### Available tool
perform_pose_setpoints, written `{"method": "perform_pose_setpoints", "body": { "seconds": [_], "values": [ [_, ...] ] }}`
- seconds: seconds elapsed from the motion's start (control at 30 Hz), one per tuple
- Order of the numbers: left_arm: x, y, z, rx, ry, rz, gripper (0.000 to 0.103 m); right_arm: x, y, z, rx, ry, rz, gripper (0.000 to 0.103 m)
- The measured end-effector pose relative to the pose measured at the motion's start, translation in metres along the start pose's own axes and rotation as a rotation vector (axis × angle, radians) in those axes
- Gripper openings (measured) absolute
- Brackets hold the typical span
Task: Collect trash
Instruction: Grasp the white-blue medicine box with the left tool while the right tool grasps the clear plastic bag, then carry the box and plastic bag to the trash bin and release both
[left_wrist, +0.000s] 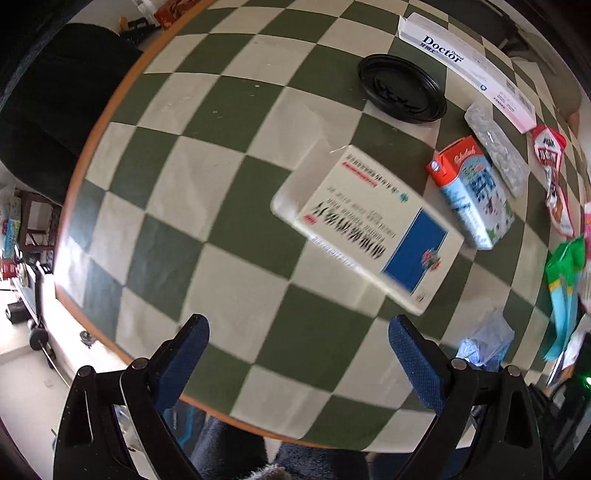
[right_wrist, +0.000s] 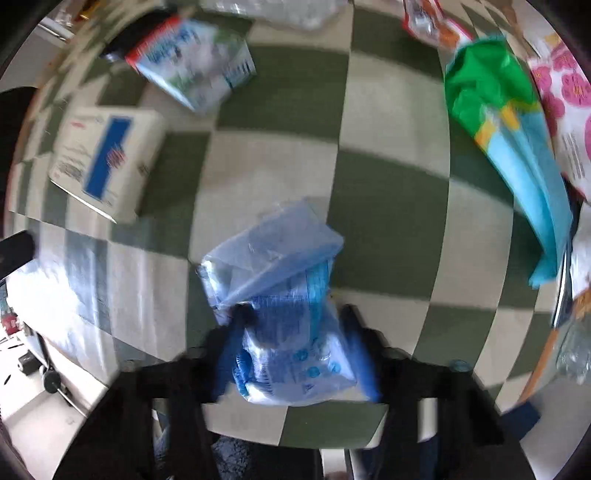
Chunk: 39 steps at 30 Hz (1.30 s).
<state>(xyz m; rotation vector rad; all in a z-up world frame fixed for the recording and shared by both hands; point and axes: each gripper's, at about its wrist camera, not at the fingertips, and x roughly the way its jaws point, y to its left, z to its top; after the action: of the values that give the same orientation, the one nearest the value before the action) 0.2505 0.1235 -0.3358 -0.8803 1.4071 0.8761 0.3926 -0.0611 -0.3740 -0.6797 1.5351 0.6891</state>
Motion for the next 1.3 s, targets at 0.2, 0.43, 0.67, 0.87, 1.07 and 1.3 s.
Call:
{"method": "perform_pose_setpoints", "body": {
  "seconds": [0.2,0.43,0.67,0.87,1.07,1.3],
  "values": [
    [0.016,-0.003,0.035,-0.195,0.085,-0.178,0.098,-0.027,-0.029,0.039,0.081,-0.079,-0.002,0.023],
    [0.048,-0.003,0.075,-0.403,0.175,-0.212,0.098,-0.024,-0.056,0.087,0.201,-0.085,0.0,0.023],
    [0.057,-0.004,0.076,-0.338,0.158,-0.122,0.088,-0.029,-0.061,0.103,0.229,-0.095,0.005,0.023],
    [0.053,-0.023,0.037,0.059,0.102,0.004,0.087,-0.025,-0.06,0.103,0.209,-0.063,0.04,0.023],
    [0.058,-0.013,-0.002,0.25,0.091,0.077,0.09,-0.008,-0.046,0.065,0.171,0.023,0.076,0.023],
    [0.08,0.016,-0.011,-0.006,0.156,-0.021,0.09,0.009,-0.042,0.056,0.21,0.054,0.06,0.057]
  ]
}}
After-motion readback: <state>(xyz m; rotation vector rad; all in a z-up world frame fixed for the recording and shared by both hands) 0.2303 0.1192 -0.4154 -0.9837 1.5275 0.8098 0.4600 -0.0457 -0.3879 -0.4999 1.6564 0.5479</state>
